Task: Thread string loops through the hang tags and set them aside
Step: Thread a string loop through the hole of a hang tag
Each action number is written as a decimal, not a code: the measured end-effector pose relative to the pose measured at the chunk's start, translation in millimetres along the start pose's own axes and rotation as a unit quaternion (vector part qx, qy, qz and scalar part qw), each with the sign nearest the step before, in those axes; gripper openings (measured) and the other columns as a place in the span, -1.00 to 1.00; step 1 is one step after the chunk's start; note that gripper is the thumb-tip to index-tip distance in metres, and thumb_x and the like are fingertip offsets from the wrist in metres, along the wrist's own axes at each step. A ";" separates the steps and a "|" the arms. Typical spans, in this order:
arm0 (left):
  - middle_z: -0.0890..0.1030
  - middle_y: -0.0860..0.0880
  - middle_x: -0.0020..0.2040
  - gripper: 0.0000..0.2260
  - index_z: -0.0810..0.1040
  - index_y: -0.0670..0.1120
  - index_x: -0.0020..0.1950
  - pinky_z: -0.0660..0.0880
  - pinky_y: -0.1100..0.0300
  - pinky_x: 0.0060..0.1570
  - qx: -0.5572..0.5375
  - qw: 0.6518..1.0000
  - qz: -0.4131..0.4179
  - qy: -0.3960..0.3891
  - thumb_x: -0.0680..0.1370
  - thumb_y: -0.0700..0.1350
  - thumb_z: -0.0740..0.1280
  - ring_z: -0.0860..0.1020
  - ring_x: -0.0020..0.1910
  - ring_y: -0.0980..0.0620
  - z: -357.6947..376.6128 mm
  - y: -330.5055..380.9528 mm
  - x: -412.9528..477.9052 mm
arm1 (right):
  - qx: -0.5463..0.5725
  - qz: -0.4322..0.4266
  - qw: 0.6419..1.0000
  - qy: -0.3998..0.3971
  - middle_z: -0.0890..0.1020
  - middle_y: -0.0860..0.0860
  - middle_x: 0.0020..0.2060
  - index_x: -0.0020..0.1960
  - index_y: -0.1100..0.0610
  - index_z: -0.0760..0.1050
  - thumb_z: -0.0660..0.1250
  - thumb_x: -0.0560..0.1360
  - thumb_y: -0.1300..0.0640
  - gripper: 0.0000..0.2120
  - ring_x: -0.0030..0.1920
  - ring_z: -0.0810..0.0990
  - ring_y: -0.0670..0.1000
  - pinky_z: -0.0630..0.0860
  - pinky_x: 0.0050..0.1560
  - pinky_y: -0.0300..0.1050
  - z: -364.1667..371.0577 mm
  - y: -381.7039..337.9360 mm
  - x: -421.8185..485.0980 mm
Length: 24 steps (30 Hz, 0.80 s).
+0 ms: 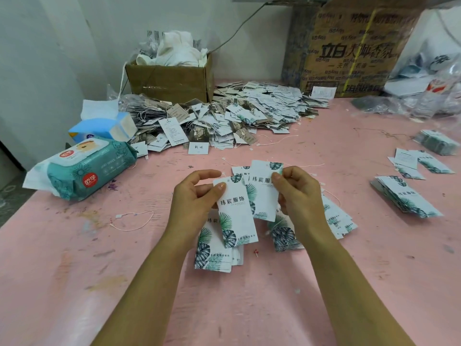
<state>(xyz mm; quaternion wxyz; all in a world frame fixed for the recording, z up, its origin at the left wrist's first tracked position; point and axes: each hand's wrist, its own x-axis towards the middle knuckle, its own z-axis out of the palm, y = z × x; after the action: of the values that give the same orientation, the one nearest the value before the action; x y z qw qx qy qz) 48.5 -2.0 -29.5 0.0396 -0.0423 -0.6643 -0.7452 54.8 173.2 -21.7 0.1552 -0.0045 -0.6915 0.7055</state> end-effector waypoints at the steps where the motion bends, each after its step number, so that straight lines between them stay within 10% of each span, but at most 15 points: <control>1: 0.69 -0.04 -0.29 -0.85 0.54 -0.04 -0.03 0.58 0.16 -0.29 -0.001 1.000 0.000 0.004 0.50 -0.28 0.33 0.66 -0.27 0.04 -0.3 0.0 0.2 | 0.008 -0.007 1.000 0.011 0.32 0.06 -0.46 -0.33 0.09 0.36 0.28 0.52 0.27 -0.73 -0.49 0.22 -0.07 0.20 -0.53 -0.30 -1.2 -0.1 0.5; 13: 0.67 0.07 -0.32 -0.80 0.59 -0.01 -0.05 0.46 0.35 -0.47 -0.016 0.999 0.007 0.028 0.54 -0.30 0.28 0.61 -0.33 0.21 0.5 3.2 -1.1 | 0.054 0.007 0.998 -0.017 0.36 -0.03 -0.51 -0.32 0.11 0.36 0.29 0.50 0.29 -0.75 -0.52 0.26 -0.10 0.19 -0.56 -0.34 -1.0 -2.0 -1.8; 24: 0.70 -0.06 -0.20 -0.76 0.63 0.04 -0.07 0.60 0.15 -0.23 -0.006 1.000 0.011 -0.006 0.42 -0.30 0.42 0.67 -0.19 0.00 9.4 2.0 -4.8 | -0.102 -0.030 0.990 -0.091 0.54 -0.05 -0.43 -0.25 0.05 0.47 0.33 0.50 0.19 -0.84 -0.41 0.44 -0.10 0.38 -0.36 -0.19 14.7 3.2 -10.5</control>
<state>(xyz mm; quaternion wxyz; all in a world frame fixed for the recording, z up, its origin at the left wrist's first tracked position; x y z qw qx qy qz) 53.6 7.2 -27.0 0.0437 -0.0539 -0.6597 -0.7483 60.9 156.5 -26.3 0.1113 0.0644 -0.7706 0.6242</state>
